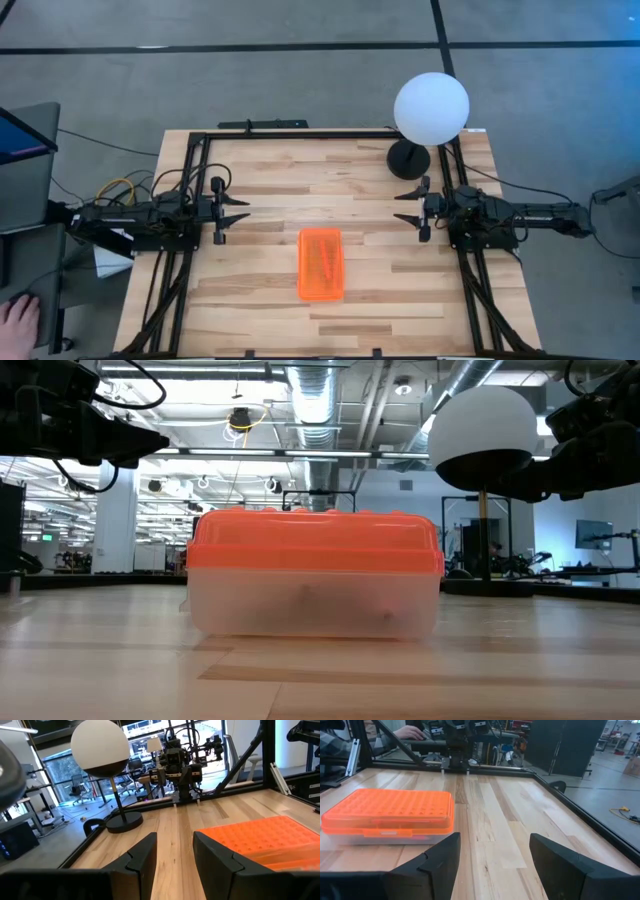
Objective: Pick & place school supplies into a supply box
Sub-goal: Return to Home Position
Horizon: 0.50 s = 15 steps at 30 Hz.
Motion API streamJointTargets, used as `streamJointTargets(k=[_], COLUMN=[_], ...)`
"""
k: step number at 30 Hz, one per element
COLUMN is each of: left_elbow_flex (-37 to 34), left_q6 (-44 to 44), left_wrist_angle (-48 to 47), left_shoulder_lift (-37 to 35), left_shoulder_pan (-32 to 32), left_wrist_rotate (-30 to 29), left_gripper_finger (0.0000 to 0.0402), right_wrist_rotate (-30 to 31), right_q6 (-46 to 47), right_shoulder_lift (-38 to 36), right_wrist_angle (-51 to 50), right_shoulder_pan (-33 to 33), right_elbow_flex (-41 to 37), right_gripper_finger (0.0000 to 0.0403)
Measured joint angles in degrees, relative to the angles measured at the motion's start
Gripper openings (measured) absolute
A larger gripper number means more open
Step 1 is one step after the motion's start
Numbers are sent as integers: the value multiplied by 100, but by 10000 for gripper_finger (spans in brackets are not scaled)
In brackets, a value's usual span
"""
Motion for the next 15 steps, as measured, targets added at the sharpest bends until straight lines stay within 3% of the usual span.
streamJointTargets(k=[15], left_elbow_flex=[0], left_q6=[-25], left_wrist_angle=[0], left_shoulder_lift=[0], left_shoulder_pan=[1], left_wrist_rotate=[0], left_gripper_finger=[123], right_wrist_rotate=[0], right_q6=[0], right_shoulder_lift=[0], right_wrist_angle=[0], right_shoulder_pan=[0], right_elbow_flex=[2], right_gripper_finger=[234])
